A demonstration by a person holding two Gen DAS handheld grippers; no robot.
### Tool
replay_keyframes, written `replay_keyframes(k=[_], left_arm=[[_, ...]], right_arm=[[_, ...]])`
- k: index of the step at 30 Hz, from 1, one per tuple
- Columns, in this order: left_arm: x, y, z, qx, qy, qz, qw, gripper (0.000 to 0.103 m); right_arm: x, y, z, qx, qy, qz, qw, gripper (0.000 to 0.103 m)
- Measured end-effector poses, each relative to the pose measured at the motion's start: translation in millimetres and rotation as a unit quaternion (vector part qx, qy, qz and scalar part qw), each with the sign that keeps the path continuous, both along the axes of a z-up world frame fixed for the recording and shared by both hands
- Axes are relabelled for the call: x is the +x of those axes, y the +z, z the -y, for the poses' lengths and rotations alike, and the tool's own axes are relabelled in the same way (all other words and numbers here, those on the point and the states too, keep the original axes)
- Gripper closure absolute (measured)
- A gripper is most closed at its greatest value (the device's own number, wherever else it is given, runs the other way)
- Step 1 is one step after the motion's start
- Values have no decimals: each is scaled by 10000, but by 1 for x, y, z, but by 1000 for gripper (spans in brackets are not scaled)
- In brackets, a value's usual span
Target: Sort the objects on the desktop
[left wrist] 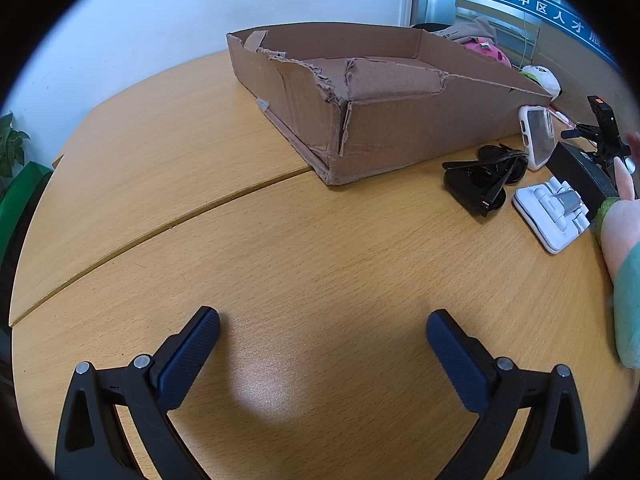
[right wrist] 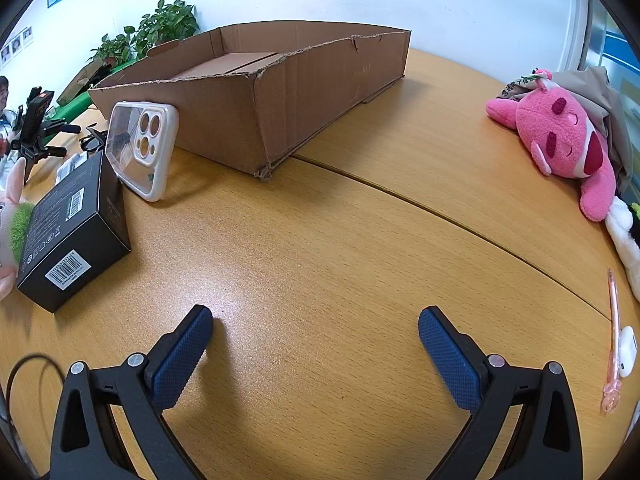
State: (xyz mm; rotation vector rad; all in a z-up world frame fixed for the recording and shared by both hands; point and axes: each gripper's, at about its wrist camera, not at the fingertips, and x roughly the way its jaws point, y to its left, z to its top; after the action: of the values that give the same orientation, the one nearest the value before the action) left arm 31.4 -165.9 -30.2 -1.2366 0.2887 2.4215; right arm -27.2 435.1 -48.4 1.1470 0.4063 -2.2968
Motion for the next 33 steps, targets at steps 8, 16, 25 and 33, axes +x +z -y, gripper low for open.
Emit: replay_keyframes(k=[8,16,25,33], left_arm=[[-2,1,-1,0,18,-1,10000,0],[-4,4,-1,8,38,0,10000,0],[20,-6,-6,164,742,131,9970,1],[91,51,-9,1325,1382,-667,9792,1]], right_arm=[[-5,-1,10,3,-245,-4,9997,0],[-1,1,20,-10,-818,-8,9966,0],[18,2,34,26,-1866,58,9824,0],[40,2,42,-21,-2100,-6,9777,0]])
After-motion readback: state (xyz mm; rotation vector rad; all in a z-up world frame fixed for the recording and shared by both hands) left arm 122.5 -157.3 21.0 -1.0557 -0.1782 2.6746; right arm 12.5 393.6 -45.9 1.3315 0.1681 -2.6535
